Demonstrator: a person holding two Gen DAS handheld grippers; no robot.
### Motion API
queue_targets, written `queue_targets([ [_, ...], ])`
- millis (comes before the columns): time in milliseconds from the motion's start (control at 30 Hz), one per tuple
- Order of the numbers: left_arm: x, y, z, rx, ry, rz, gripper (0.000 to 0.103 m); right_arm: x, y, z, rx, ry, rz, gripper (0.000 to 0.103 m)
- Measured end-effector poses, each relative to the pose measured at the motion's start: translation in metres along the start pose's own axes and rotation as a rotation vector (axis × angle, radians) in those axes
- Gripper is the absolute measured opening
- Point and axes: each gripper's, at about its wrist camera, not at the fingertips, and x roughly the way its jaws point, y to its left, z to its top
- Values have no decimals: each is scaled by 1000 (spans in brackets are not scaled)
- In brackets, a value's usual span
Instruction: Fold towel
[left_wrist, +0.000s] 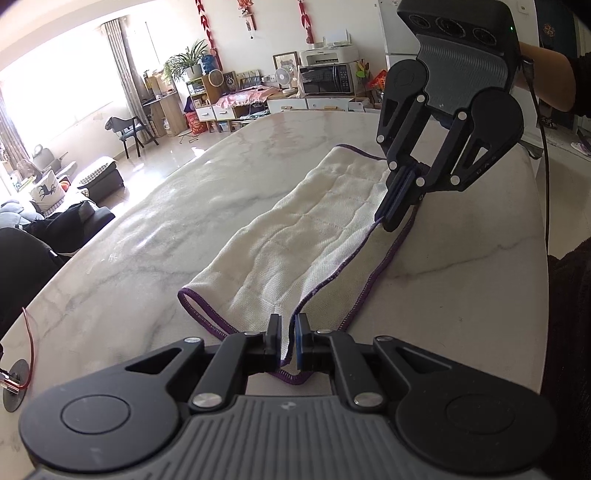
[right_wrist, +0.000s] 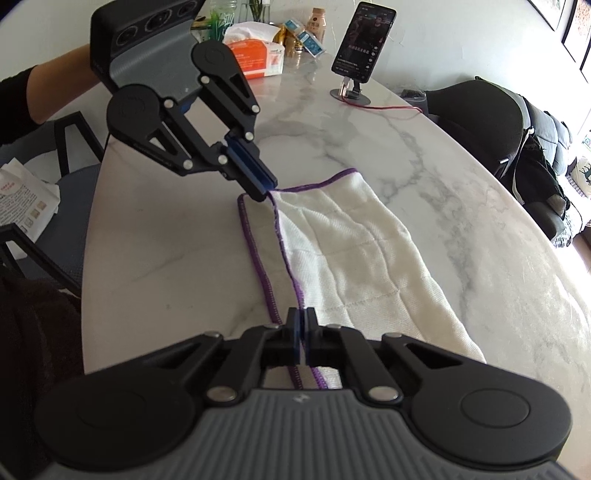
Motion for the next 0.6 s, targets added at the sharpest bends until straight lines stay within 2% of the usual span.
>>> queue_targets([
  [267,6,-3,-3,21,58,-36,11,2,-2,-1,4,10,16,2],
  [400,7,-1,-2,10,58,-60,14,3,-3,-2,7,15,23,2],
  [467,8,5,0,-5,53,-80,19,4,-4,-2,8,17,27,2],
  [533,7,9,2,-17,43,-97,33,4,-5,-3,9,19,31,2],
  [600,6,10,5,-23,26,-109,33,5,-5,-3,11,22,35,2],
])
